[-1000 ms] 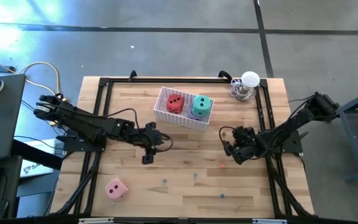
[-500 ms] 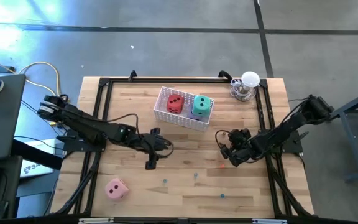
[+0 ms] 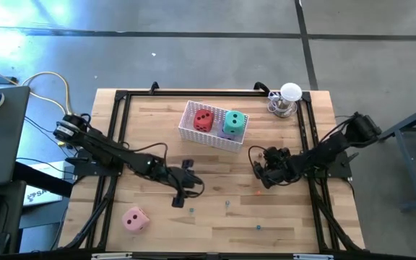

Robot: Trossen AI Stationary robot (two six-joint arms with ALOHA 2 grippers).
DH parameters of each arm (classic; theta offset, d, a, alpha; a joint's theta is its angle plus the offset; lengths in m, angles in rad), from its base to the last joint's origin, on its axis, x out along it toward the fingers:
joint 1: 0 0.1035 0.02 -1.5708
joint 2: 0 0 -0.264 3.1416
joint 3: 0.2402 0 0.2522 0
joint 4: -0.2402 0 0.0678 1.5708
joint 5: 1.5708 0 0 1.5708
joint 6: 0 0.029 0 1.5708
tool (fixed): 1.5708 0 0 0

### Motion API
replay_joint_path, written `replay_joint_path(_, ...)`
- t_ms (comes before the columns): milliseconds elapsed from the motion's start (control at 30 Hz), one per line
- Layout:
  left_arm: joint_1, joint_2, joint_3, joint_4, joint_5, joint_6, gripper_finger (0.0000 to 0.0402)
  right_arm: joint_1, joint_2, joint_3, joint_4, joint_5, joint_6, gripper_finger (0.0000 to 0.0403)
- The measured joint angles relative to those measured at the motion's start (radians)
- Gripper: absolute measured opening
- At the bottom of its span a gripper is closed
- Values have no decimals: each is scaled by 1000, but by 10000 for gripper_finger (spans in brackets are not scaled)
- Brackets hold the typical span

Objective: Pick & Place Dice
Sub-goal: Put the small black die into the white bin

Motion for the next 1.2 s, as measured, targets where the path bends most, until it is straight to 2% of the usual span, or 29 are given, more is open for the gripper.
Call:
replay_joint_path(167,9,16,2,10,1,2,175,-11,40,1,22,18,-1,358)
replay_joint_path(567,9,38,0,29,6,17,175,-12,46,0,50,17,-35,239)
replay_joint_path(1200,8,38,0,27,5,-12,175,-12,47,-2,47,18,-63,102)
